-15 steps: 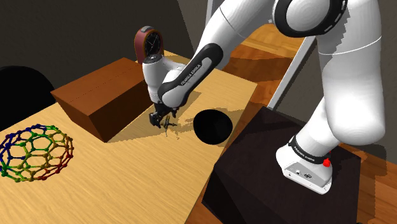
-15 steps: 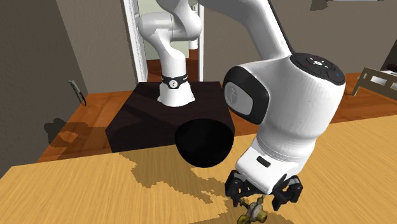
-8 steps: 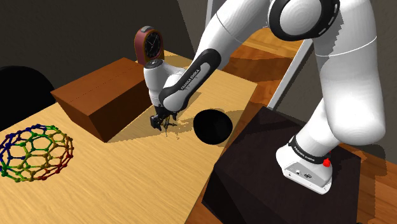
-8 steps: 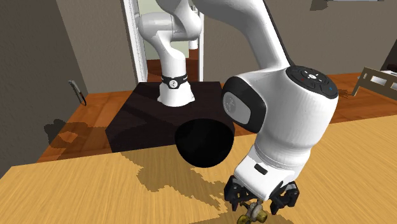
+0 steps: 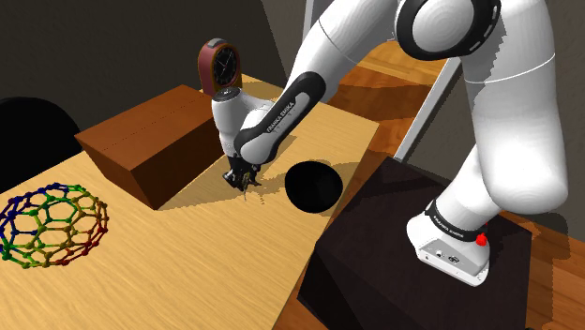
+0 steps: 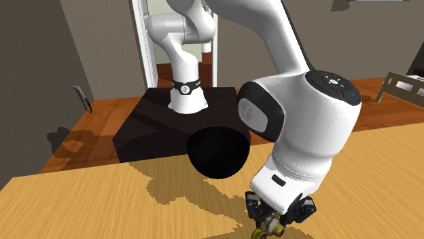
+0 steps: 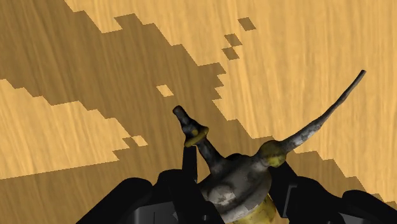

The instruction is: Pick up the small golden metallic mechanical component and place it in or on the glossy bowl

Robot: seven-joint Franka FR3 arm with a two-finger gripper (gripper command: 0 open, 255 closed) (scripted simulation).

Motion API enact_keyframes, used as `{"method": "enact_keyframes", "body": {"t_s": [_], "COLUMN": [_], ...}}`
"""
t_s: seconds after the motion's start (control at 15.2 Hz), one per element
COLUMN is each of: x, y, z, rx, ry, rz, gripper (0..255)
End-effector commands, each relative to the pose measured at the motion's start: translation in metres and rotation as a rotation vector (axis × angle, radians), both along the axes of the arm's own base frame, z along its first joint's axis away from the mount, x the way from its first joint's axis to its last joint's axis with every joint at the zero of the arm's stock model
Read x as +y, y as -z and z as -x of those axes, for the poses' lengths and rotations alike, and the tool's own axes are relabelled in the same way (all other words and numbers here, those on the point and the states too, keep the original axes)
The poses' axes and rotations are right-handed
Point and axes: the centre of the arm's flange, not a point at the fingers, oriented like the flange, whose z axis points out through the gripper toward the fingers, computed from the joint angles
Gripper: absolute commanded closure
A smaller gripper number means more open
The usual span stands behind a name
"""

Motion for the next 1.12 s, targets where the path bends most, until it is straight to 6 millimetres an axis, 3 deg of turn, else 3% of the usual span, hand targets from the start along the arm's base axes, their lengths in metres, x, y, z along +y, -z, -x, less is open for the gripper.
{"method": "enact_keyframes", "body": {"t_s": [0.0,0.26,1.06], "x": [0.000,0.000,0.000], "y": [0.000,0.000,-0.063], "z": [0.000,0.000,0.000], "rx": [-0.001,-0.001,-0.001], "ry": [0.000,0.000,0.000], "rz": [0.000,0.000,0.000], "gripper": [255,255,255]}}
